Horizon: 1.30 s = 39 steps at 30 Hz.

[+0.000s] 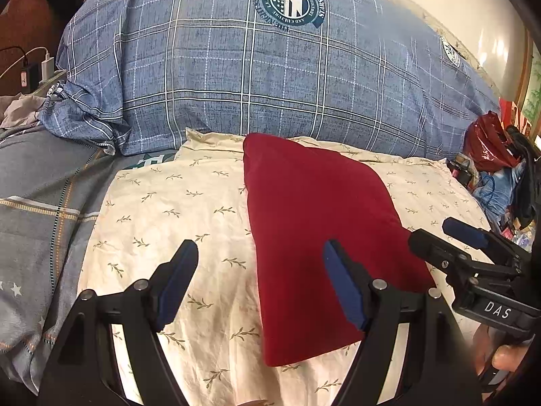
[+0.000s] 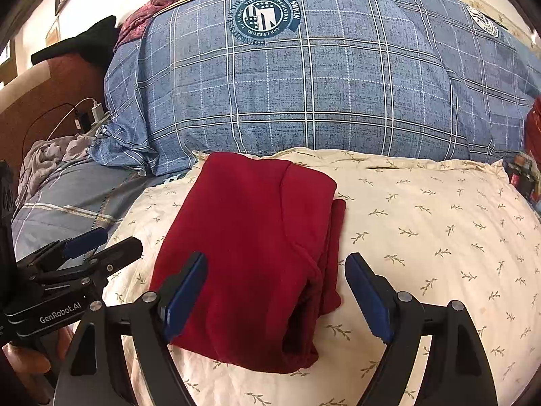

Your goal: Fold small clothes

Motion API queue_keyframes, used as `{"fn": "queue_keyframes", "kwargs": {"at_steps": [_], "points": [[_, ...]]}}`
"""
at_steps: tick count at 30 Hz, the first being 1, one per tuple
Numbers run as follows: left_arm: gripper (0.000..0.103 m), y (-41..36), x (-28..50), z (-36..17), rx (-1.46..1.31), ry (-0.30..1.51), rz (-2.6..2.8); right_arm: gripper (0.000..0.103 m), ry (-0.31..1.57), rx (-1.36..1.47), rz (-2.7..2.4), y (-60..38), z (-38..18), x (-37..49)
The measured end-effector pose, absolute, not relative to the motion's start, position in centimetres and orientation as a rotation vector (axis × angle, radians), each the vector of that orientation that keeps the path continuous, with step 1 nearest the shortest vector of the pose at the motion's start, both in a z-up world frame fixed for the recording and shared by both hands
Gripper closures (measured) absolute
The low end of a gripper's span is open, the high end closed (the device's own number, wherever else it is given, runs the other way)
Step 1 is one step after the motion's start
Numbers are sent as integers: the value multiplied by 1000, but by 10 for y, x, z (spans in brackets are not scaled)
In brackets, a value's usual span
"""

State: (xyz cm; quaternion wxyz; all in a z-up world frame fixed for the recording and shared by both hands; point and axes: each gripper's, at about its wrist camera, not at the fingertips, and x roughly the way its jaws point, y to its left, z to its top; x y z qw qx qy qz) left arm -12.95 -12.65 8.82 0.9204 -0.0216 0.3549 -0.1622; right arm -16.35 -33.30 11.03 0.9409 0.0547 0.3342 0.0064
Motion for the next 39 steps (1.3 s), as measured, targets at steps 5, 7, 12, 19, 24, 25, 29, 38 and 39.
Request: {"fn": "queue_keyframes", "kwargs": {"at_steps": [5, 7, 12, 19, 24, 25, 29, 38, 39], "points": [[20, -128, -128, 85, -51, 736, -337, 13, 693, 116, 14, -334, 106, -161], [20, -128, -128, 84, -49, 741, -335, 13, 696, 118, 13, -334, 105, -161], [19, -128, -125, 81, -52, 752, -327, 13, 698, 124, 9, -335, 105, -161], [19, -127, -123, 78, -47, 761, -317, 13, 705, 123, 5, -337, 103, -158], [19, -127, -122, 77, -47, 763, -313, 13, 708, 126, 5, -336, 102, -157], [19, -127, -122, 78, -46, 763, -312, 13, 708, 127, 4, -337, 102, -157], [19, -128, -121, 77, -44, 765, -309, 13, 705, 129, 2, -338, 102, -156], [19, -126, -118, 75, -50, 780, -310, 13, 716, 125, 4, -336, 100, -152], [19, -126, -117, 75, -48, 780, -309, 13, 715, 125, 3, -335, 100, -152]]}}
